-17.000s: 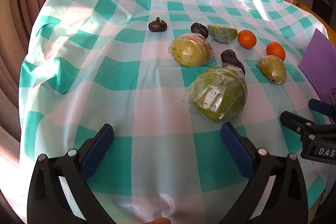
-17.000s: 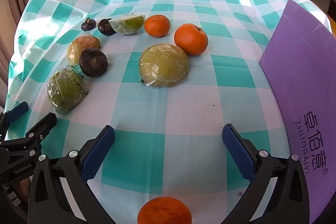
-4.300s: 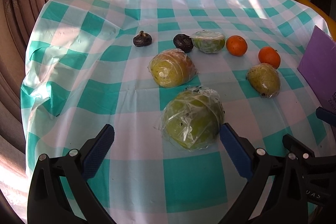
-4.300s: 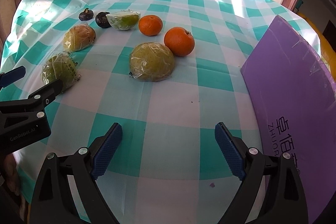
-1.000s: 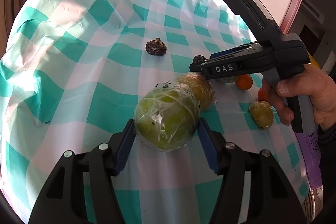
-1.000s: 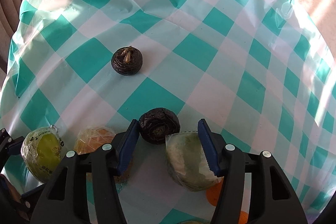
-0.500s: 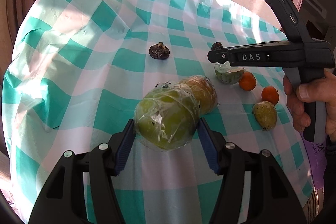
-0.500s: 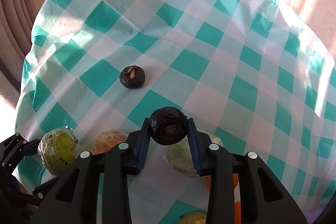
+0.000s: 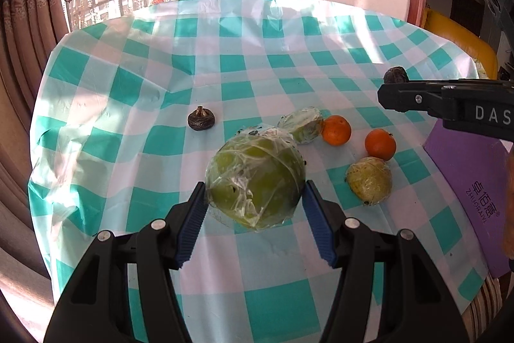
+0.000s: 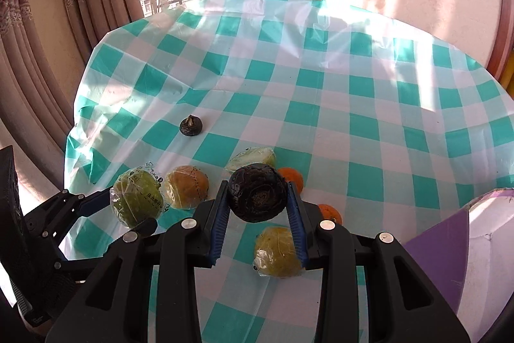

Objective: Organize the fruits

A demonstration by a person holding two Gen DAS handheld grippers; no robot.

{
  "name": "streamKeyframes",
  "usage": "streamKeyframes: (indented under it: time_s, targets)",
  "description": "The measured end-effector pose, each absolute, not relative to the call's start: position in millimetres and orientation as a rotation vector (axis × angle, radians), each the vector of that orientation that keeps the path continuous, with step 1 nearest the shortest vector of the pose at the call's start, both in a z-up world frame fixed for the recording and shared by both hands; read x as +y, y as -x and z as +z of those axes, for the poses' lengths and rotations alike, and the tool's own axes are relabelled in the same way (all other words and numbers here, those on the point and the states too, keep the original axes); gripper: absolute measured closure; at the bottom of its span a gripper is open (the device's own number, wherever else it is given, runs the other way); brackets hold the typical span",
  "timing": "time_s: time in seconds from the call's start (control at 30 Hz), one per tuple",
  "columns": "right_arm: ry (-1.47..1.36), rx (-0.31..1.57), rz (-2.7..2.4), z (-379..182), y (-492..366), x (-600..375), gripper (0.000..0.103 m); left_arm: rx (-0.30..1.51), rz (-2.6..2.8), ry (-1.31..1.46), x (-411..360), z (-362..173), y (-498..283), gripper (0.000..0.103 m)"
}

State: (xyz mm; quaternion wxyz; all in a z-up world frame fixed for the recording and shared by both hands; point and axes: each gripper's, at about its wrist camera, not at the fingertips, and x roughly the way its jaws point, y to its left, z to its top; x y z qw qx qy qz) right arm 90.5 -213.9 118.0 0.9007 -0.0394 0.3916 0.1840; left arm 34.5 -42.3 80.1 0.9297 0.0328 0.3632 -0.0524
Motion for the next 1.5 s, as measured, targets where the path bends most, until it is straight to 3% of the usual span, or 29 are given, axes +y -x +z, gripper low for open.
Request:
streamKeyframes:
  time_s: [0.77,1.5]
  targets:
    - [-0.002,0.673,0.193,169.1,-17.2,-332.7,0.069,0.608,-0.224,-0.272,-158.3,135.0,-12.0,0.043]
    - [0.045,0.631,-0.195,156.2,-11.9,-445.0,0.069,0.552,-0.429,-0.421,-297.5,152.6,-19.8,0.043]
